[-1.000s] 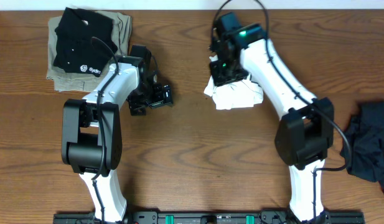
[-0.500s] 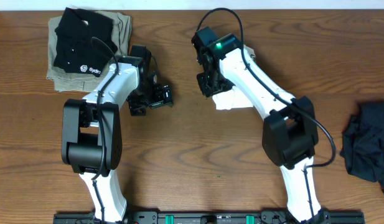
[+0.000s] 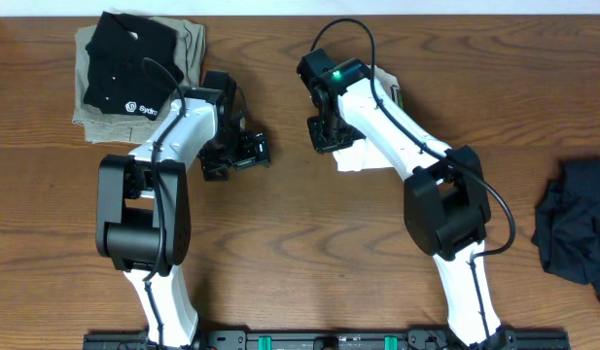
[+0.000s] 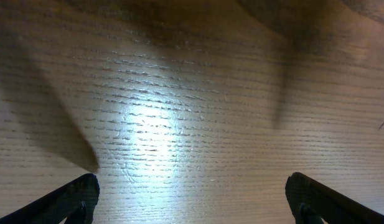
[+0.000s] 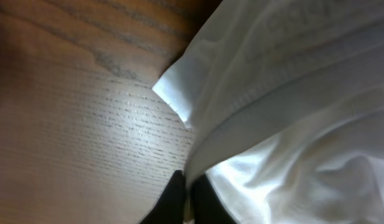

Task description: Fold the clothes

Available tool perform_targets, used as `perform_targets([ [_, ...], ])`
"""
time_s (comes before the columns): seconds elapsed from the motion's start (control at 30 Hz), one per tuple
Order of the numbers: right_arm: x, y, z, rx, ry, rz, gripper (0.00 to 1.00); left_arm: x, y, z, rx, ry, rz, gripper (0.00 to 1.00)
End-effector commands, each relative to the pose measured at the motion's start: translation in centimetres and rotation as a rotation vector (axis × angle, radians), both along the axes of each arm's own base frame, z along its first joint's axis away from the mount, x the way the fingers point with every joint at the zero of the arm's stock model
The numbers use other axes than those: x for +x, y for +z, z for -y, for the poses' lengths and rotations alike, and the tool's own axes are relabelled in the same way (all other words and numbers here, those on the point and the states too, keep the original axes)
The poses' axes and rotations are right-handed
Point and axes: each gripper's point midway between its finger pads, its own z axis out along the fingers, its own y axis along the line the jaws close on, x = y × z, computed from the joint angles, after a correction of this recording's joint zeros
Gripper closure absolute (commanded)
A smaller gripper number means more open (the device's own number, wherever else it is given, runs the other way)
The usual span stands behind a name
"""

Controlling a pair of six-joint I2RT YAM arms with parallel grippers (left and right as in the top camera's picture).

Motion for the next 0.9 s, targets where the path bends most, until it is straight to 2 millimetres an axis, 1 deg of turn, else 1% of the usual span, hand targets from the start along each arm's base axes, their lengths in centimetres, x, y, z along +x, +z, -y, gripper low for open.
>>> perform_targets([
  [0.0, -0.5, -1.7, -1.0, -0.008, -0.003, -0.020, 0.99, -0.1, 0.6, -0.1, -0.007, 0.002, 0.008, 0.03],
  [0.07, -0.5, -1.8, -1.9, 0.017, 0.008, -0.011, 0.99, -0.1, 0.6, -0.1, -0.007, 0.002, 0.009, 0.02],
  [0.2, -0.4, -1.6, -4.9, 0.103, 0.046, 0.017, 0.99, -0.1, 0.6, -0.1, -0.007, 0.002, 0.011, 0.03],
  [0.27, -0.7, -1.6, -5.8, 0.109, 0.068, 0.025, 0.99, 0.0, 0.6, -0.1, -0.008, 0.002, 0.012, 0.03],
  [0.33, -1.2, -1.6, -6.3, 0.106, 0.093, 0.023, 0.98, 0.0, 0.6, -0.1, -0.008, 0.002, 0.013, 0.03],
  [0.37, -1.4, -1.6, -6.4, 0.103, 0.099, 0.021, 0.90, 0.0, 0.6, -0.1, -0.008, 0.002, 0.013, 0.02],
  [0.4, -1.5, -1.5, -6.5, 0.103, 0.104, 0.020, 0.87, 0.0, 0.6, -0.1, -0.008, 0.002, 0.013, 0.03],
  [0.5, -1.4, -0.9, -6.9, 0.129, 0.105, 0.021, 0.86, 0.0, 0.6, -0.1, -0.007, 0.002, 0.013, 0.03],
  [0.6, -1.2, 0.4, -6.9, 0.145, 0.103, 0.037, 0.84, 0.0, 0.6, -0.1, -0.008, 0.002, 0.013, 0.03],
  [0.67, -0.4, 2.1, -6.2, 0.133, 0.088, 0.074, 0.82, 0.0, 0.6, -0.1, -0.007, 0.002, 0.012, 0.03],
  [0.73, 1.0, 4.4, -4.6, 0.107, 0.011, 0.135, 0.75, 0.0, 0.6, -0.1, -0.008, 0.002, 0.012, 0.02],
  [0.77, 1.9, 5.8, -3.5, 0.101, -0.041, 0.173, 0.68, 0.0, 0.6, -0.1, -0.007, 0.002, 0.012, 0.03],
  [0.8, 2.8, 7.3, -2.5, 0.111, -0.077, 0.208, 0.47, 0.0, 0.6, -0.1, -0.007, 0.002, 0.012, 0.03],
  [0.83, 3.7, 8.4, -1.6, 0.127, -0.100, 0.236, 0.35, 0.0, 0.6, -0.1, -0.007, 0.002, 0.012, 0.02],
  [0.87, 4.8, 9.6, -0.4, 0.141, -0.132, 0.265, 0.31, 0.0, 0.6, -0.1, -0.007, 0.002, 0.012, 0.03],
])
